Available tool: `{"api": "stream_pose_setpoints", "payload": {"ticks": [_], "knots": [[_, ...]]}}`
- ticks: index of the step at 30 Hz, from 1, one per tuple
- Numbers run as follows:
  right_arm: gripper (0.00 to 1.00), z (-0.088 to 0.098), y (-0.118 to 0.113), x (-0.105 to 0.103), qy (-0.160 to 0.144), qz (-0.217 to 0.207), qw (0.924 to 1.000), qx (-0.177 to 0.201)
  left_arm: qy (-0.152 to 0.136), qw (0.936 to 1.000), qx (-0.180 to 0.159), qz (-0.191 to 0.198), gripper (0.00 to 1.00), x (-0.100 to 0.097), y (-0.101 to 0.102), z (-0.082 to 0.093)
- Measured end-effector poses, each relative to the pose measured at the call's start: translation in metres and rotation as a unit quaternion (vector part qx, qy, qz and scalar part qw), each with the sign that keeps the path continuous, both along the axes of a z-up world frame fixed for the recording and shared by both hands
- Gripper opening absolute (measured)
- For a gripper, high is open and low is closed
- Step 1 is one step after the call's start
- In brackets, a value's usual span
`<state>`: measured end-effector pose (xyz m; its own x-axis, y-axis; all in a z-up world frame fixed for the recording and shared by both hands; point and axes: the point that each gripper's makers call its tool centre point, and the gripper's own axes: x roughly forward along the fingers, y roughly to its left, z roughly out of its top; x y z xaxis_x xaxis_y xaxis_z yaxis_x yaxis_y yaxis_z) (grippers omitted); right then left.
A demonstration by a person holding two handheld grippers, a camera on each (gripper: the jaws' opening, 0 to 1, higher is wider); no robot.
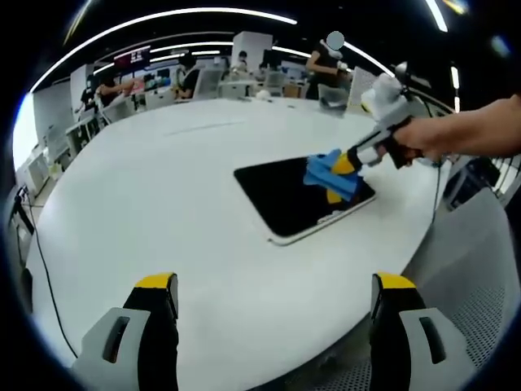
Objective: Wipe the mirror surface with the cleaning cloth until all visible marks leave the cleaned area.
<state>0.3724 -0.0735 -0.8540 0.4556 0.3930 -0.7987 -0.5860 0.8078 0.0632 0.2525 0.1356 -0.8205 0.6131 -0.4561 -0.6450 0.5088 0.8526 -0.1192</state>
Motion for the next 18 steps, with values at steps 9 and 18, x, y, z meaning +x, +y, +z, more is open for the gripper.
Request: {"api": "stream_pose_setpoints", "payload": {"ticks": [9, 18], "knots": [[0.00, 0.000, 0.000, -0.013, -0.010, -0.005, 0.9999, 0.004, -0.009, 0.9999, 0.001, 0.008, 0.99, 0.002, 0.003, 0.003], [0.00, 0.001, -0.001, -0.032, -0.005, -0.017, 0.9996, 0.021, -0.010, 1.0000, 0.001, 0.000, 0.99, 0.001, 0.000, 0.003]]}}
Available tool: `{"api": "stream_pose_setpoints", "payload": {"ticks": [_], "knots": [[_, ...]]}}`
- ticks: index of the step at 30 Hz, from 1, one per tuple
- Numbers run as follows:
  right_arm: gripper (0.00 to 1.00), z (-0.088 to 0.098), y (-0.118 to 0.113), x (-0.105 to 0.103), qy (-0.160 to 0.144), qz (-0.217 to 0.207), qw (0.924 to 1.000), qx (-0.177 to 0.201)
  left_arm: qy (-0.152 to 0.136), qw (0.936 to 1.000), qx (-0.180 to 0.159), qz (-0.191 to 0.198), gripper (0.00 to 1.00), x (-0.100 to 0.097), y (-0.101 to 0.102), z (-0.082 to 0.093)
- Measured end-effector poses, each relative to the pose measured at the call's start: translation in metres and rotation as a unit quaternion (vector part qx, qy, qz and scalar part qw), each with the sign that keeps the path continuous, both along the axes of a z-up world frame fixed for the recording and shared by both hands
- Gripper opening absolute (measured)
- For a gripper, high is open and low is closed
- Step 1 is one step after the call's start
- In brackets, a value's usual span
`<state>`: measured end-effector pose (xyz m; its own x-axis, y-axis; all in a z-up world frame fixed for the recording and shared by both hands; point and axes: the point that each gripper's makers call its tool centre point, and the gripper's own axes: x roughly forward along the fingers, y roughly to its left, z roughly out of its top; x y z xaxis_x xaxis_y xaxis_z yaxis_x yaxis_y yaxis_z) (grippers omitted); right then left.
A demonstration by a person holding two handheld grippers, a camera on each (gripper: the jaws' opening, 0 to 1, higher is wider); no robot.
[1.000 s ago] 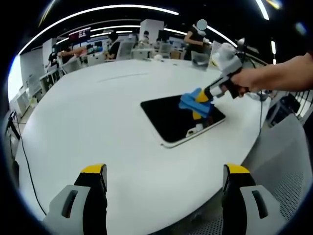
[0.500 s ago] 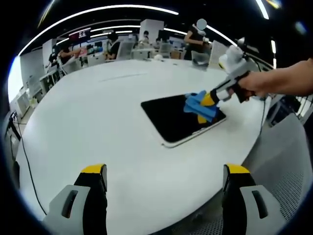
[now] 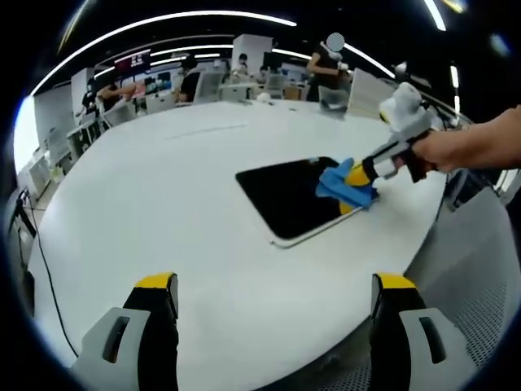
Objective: Wipe the mirror surface with the cleaning cloth until all visible marks leave the cleaned area.
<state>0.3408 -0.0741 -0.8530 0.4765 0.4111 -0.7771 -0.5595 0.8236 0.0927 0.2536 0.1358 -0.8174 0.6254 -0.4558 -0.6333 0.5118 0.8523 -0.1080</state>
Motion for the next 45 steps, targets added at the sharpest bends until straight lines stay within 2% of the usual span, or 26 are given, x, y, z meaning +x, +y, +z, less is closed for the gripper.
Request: {"api": "stream_pose_setpoints", "payload": {"ticks": [12, 28, 35, 45], "knots": [[0.00, 0.000, 0.001, -0.008, -0.002, 0.005, 1.0000, -0.001, -0.009, 0.9997, 0.010, 0.019, 0.99, 0.003, 0.008, 0.002], [0.00, 0.000, 0.003, -0.025, 0.003, 0.005, 1.0000, 0.003, -0.008, 0.9998, 0.011, 0.014, 0.99, 0.003, 0.006, 0.001], [0.00, -0.001, 0.003, -0.028, 0.001, 0.005, 1.0000, 0.001, -0.015, 0.9997, 0.016, 0.010, 0.99, 0.004, 0.006, 0.003], [0.00, 0.000, 0.003, -0.032, 0.007, 0.005, 0.9999, 0.005, -0.013, 0.9999, 0.006, 0.008, 0.99, 0.003, 0.004, 0.004]]}}
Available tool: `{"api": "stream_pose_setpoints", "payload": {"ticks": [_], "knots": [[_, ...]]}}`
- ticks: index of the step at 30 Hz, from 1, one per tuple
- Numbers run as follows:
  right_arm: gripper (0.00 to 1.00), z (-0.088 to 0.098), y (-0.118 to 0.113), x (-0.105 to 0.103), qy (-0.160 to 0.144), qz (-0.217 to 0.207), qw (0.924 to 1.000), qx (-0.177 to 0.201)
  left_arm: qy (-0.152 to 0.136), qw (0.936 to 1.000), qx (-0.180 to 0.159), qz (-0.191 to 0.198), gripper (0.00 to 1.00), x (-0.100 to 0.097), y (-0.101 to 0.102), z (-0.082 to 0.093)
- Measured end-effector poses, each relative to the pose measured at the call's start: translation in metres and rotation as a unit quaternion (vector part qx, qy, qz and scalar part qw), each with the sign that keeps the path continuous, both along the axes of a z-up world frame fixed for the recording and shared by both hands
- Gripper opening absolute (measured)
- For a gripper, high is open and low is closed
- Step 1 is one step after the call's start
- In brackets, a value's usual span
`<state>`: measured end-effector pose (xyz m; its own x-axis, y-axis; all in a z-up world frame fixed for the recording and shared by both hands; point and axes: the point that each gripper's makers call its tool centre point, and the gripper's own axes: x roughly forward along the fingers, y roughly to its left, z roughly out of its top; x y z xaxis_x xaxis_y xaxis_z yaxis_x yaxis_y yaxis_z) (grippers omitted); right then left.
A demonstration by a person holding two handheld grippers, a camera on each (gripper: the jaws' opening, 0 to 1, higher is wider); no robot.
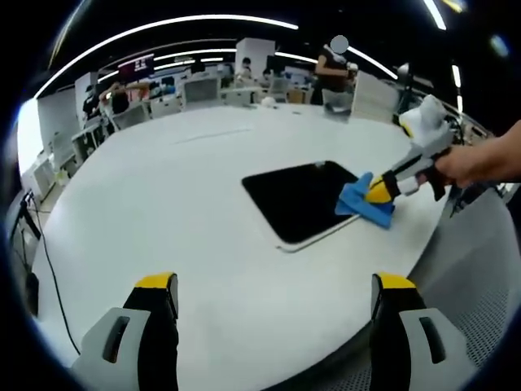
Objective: Wipe the mirror surface with the cleaning cloth until all visible marks leave the cleaned area.
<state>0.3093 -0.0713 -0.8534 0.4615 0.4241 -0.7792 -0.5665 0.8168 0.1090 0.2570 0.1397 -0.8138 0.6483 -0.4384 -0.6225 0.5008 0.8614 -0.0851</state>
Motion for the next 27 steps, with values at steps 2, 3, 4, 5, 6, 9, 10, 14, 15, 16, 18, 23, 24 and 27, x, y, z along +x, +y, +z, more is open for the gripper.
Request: {"api": "stream_pose_setpoints", "payload": {"ticks": [2, 3, 4, 5, 6, 9, 10, 14, 15, 16, 18, 23, 24, 27], "knots": [[0.00, -0.0001, 0.0000, -0.0014, -0.001, 0.001, 1.0000, 0.000, 0.001, 1.0000, 0.000, 0.000, 0.99, 0.0000, 0.0004, -0.0005], [0.00, -0.0001, -0.0002, -0.0021, -0.002, 0.001, 1.0000, 0.001, 0.000, 1.0000, 0.000, 0.001, 0.99, 0.0003, 0.0007, -0.0004], [0.00, -0.0003, -0.0003, -0.0026, 0.000, 0.000, 1.0000, 0.002, 0.000, 1.0000, 0.000, 0.002, 0.99, 0.0005, 0.0010, -0.0004], [0.00, -0.0004, -0.0002, -0.0035, 0.000, 0.001, 1.0000, 0.002, 0.001, 1.0000, 0.000, 0.003, 0.99, 0.0004, 0.0011, -0.0007], [0.00, -0.0004, -0.0002, -0.0041, 0.000, 0.002, 1.0000, 0.001, 0.001, 1.0000, 0.000, 0.003, 0.99, 0.0003, 0.0010, -0.0006], [0.00, -0.0001, -0.0001, -0.0066, 0.001, 0.004, 1.0000, 0.002, 0.004, 1.0000, -0.005, 0.007, 0.99, 0.0001, 0.0010, -0.0004], [0.00, -0.0002, -0.0002, -0.0075, 0.000, 0.005, 1.0000, 0.001, 0.003, 1.0000, -0.003, 0.007, 0.99, 0.0000, 0.0010, -0.0002], [0.00, 0.0002, -0.0001, -0.0092, -0.006, 0.007, 1.0000, 0.001, -0.002, 0.9999, 0.004, 0.011, 0.99, 0.0015, 0.0036, 0.0000], [0.00, 0.0003, -0.0001, -0.0090, -0.006, 0.007, 1.0000, 0.001, -0.003, 0.9999, 0.002, 0.012, 0.99, 0.0017, 0.0039, 0.0002], [0.00, 0.0003, -0.0001, -0.0091, -0.005, 0.007, 1.0000, 0.000, -0.004, 0.9999, 0.003, 0.013, 0.99, 0.0022, 0.0045, 0.0003], [0.00, -0.0001, -0.0003, -0.0085, -0.003, 0.008, 1.0000, 0.001, -0.003, 0.9999, 0.004, 0.011, 0.99, 0.0018, 0.0040, -0.0002], [0.00, -0.0002, 0.0000, -0.0088, -0.009, 0.015, 0.9998, 0.000, -0.002, 0.9999, 0.003, 0.010, 0.99, 0.0014, 0.0040, -0.0002], [0.00, 0.0000, 0.0001, -0.0089, -0.010, 0.015, 0.9998, -0.001, -0.002, 0.9999, 0.003, 0.010, 0.99, 0.0013, 0.0039, -0.0001], [0.00, -0.0002, -0.0001, -0.0087, -0.009, 0.014, 0.9999, 0.000, -0.002, 0.9999, 0.004, 0.010, 0.99, 0.0009, 0.0035, -0.0002]]}}
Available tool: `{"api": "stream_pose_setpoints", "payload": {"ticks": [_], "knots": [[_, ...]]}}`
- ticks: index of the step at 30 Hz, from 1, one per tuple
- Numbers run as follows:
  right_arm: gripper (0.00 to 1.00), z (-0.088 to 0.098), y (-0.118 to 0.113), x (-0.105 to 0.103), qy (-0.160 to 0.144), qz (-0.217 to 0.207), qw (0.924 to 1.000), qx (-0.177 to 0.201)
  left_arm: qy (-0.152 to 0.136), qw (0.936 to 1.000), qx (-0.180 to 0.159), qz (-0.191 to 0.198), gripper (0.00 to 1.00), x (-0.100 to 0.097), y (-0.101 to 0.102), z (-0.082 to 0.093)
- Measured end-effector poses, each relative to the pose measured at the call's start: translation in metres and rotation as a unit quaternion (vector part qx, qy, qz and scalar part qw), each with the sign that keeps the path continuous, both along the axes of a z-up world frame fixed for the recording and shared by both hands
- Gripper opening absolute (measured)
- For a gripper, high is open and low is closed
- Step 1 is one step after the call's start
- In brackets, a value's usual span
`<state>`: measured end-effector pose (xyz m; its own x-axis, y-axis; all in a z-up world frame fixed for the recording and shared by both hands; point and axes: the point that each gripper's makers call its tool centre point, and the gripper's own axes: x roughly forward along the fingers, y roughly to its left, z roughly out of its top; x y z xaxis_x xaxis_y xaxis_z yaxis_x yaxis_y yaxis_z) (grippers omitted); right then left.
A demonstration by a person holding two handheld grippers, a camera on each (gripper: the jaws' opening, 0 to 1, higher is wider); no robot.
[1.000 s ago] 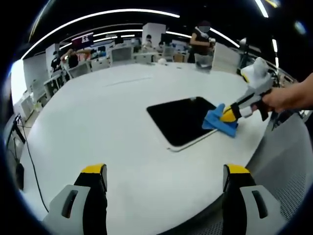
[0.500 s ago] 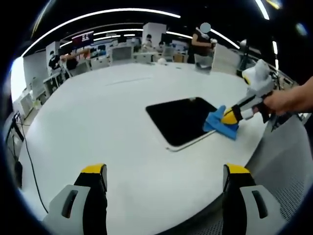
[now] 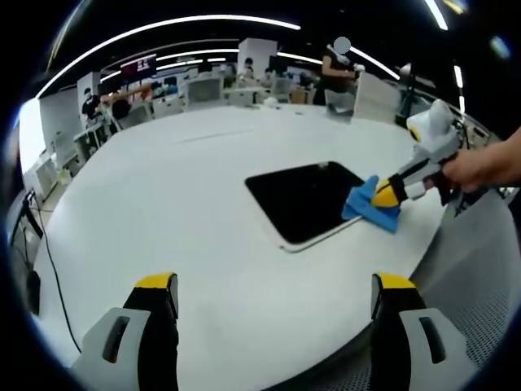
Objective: Wipe the mirror surface with the cleaning cloth until all visible marks leave the cleaned area.
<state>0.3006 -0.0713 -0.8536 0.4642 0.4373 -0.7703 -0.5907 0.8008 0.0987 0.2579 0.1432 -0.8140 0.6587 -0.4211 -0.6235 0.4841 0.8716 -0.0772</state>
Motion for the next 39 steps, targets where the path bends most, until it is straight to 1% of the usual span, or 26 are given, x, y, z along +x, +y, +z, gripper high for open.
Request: {"api": "stream_pose_setpoints", "payload": {"ticks": [9, 15, 32, 39], "knots": [[0.00, 0.000, 0.001, 0.000, 0.004, 0.015, 0.9999, -0.004, -0.002, 1.0000, 0.003, 0.003, 0.99, 0.001, 0.001, 0.001], [0.00, 0.000, 0.000, 0.001, 0.014, 0.023, 0.9996, -0.002, -0.002, 1.0000, 0.003, 0.004, 0.99, 0.001, 0.002, 0.000], [0.00, -0.001, -0.007, 0.000, 0.024, 0.025, 0.9994, -0.003, -0.002, 1.0000, 0.004, 0.005, 0.99, 0.001, 0.003, 0.000], [0.00, -0.001, -0.019, -0.001, 0.030, 0.015, 0.9994, -0.004, -0.001, 1.0000, 0.004, 0.004, 0.99, 0.000, 0.002, 0.000]]}}
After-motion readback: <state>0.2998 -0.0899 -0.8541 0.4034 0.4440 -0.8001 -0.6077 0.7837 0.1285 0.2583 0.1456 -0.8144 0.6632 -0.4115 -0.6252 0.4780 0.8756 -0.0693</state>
